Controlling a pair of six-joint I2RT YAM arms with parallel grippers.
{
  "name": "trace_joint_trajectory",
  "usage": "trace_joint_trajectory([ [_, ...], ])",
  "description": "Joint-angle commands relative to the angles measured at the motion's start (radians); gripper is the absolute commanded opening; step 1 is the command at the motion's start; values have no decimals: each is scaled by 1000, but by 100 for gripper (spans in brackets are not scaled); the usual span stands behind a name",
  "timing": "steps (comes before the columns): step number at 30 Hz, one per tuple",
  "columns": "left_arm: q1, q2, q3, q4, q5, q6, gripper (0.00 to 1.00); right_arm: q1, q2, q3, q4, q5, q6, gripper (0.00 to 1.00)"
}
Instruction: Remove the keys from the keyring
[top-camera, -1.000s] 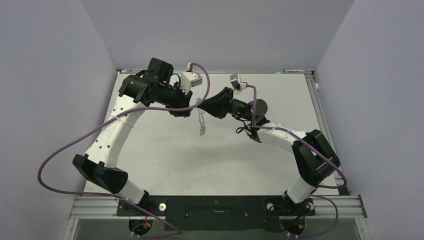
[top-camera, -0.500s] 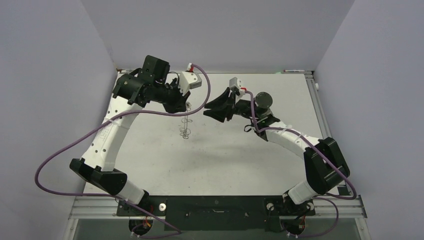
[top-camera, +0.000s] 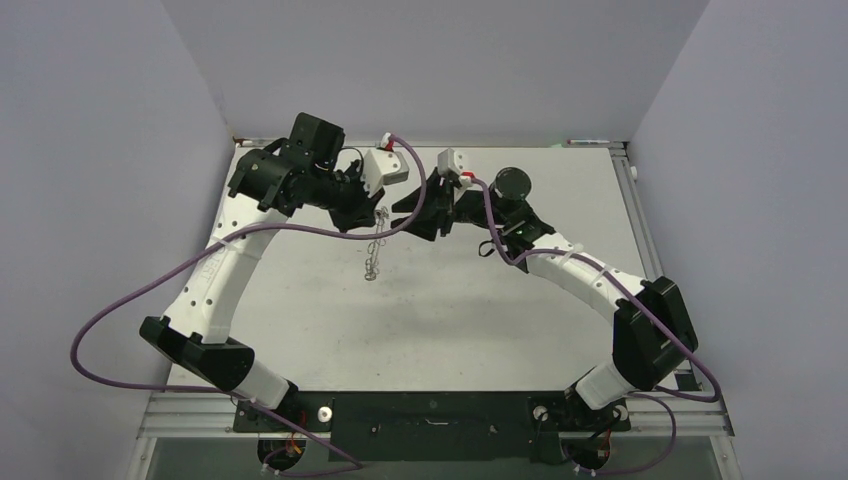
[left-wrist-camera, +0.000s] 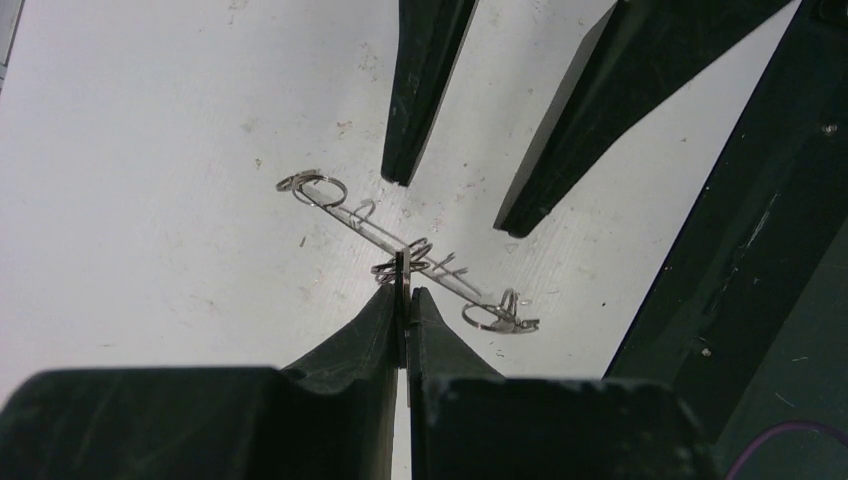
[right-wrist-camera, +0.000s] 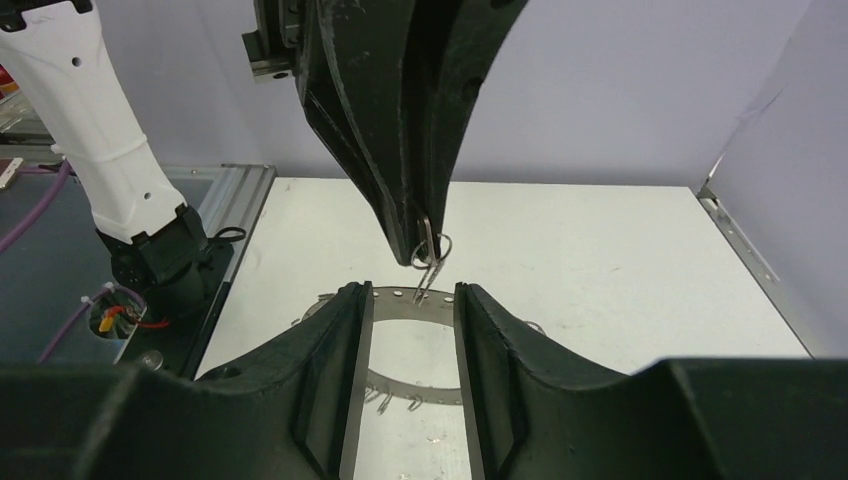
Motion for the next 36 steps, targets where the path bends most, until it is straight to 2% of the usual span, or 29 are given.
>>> trace_joint_trajectory([
  [1,-11,-8,44,28,34,-9,0,36,-11,64,-80,16,-81,36],
  [7,-13,-11,47,31,37,-27,0,83,3,106,-221,97,-199,36],
  [15,-13,-20,40,29,47,-25,0,107,14,118,-294,199,-285,33],
  [17,-13,-20,41,29,47,-24,0,110,13,121,-307,209,-303,25],
  [19,-12,-20,38,28,42,-26,0,111,8,117,-306,216,-313,9],
  [20,-12,-21,36,28,38,-26,0,111,2,111,-304,223,-320,6],
  [24,24,-26,22,38,29,-46,0,101,-10,95,-302,220,-334,5],
  [31,122,-37,-12,83,36,-89,0,39,-22,56,-184,136,-243,5],
  [36,130,-41,-50,101,38,-89,0,6,-15,28,-23,77,-106,5],
])
